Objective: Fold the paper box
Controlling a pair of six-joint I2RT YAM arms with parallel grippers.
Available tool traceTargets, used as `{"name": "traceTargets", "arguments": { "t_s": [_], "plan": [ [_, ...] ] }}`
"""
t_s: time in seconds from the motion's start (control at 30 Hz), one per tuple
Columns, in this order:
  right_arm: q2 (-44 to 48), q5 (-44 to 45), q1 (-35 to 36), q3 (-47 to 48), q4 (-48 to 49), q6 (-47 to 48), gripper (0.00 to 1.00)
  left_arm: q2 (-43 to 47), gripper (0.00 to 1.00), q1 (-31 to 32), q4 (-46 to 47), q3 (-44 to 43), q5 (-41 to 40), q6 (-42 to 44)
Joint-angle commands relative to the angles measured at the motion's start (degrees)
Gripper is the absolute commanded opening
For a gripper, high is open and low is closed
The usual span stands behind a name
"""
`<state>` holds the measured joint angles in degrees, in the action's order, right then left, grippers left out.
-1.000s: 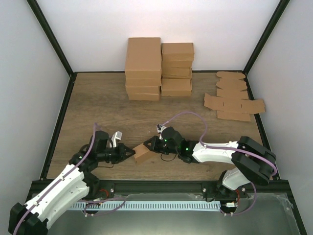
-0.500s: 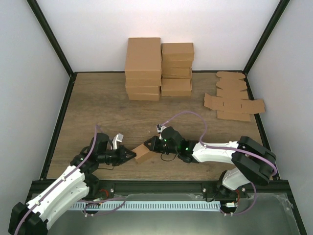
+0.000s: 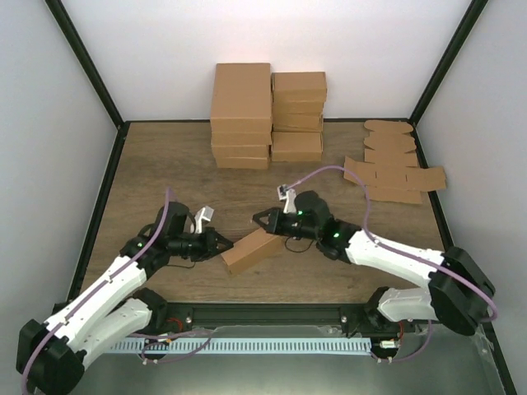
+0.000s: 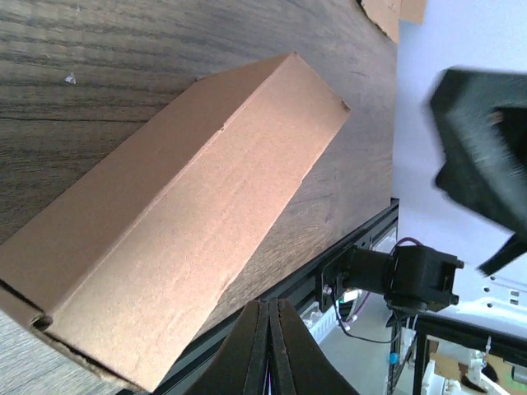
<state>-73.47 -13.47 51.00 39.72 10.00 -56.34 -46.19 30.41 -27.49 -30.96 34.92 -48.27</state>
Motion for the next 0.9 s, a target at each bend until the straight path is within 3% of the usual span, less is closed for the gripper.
{"name": "traceTargets", "arguments": {
  "t_s": [0.0,0.1,0.3,0.57,0.87],
  "plan": [
    [4.4,-10.4,-6.4,0.9,-3.2,5.3,0.01,-3.7,0.04,0.0,3.4,-1.9,3.9,1.4],
    [4.1,-21.4,-12.8,-2.2,1.1,6.0,0.01,-5.9,0.04,0.8,6.8,-2.0,5.3,1.1],
    [-0.5,-30.4,-17.1,-3.8,4.2,6.9,0.01,-10.7,0.04,4.2,11.5,-0.8,6.3,1.2],
    [-4.7,-33.1,-18.1,-5.0,10.1,5.2,0.01,-14.4,0.04,4.4,11.7,2.4,3.6,4.3],
    [-7.6,-34.0,-19.7,-1.3,5.4,7.8,0.01,-14.7,0.04,4.4,11.9,3.5,3.7,4.6]
  ]
}}
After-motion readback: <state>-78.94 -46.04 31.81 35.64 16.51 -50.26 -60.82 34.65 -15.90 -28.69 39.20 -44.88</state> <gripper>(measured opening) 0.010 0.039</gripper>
